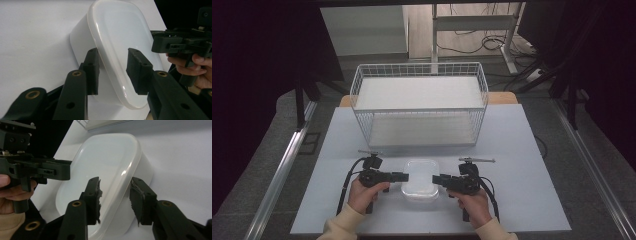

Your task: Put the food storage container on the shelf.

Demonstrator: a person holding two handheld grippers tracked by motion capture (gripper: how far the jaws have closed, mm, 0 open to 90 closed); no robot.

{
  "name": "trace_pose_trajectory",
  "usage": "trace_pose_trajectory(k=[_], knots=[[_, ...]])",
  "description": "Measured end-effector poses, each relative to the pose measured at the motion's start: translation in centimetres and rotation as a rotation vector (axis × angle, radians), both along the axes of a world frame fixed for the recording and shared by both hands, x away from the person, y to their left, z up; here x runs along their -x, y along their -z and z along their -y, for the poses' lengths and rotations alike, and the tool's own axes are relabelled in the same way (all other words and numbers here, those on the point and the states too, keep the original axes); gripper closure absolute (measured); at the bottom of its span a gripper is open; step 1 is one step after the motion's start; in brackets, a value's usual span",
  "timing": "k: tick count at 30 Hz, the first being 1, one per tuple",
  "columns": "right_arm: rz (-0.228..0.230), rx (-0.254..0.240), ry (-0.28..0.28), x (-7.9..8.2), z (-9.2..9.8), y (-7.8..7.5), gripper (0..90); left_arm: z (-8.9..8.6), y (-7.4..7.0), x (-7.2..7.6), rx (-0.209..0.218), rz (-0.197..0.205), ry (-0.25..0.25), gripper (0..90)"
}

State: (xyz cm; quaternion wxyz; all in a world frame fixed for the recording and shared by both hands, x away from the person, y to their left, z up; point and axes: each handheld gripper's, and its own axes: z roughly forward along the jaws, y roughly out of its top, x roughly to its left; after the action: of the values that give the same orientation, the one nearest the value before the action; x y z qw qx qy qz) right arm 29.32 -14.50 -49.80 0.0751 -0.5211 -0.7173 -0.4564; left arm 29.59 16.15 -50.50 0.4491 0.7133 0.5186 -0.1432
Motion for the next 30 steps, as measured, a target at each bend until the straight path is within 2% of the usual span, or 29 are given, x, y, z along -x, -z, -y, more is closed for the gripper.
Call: trace_pose_trajectory(k=[6, 10, 18, 22, 27, 30], knots=[[-0.009, -0.024, 0.019, 0.5, 0.4, -0.4, 69.1, -0.1, -0.8, 1.0, 0.0, 0.031, -0.017, 69.3], [0.005, -0.024, 0.022, 0.9, 0.5, -0.9, 72.5, -0.1, -1.3, 1.5, -0.006, 0.064, -0.015, 72.3], [0.038, -0.013, 0.022, 1.4, 0.8, -1.4, 77.3, -0.4, -1.9, 2.1, 0.014, 0.103, 0.001, 79.0], [0.064, 0.001, 0.015, 1.6, 0.6, -1.7, 78.1, -0.4, -2.1, 2.3, -0.003, 0.116, 0.002, 79.3], [0.078, -0.006, 0.009, 1.7, 0.7, -1.9, 78.2, -0.5, -2.4, 2.4, 0.007, 0.128, 0.006, 79.5], [0.096, -0.007, 0.004, 1.9, 0.7, -2.3, 78.3, -0.6, -2.9, 2.7, 0.006, 0.149, 0.007, 79.5]])
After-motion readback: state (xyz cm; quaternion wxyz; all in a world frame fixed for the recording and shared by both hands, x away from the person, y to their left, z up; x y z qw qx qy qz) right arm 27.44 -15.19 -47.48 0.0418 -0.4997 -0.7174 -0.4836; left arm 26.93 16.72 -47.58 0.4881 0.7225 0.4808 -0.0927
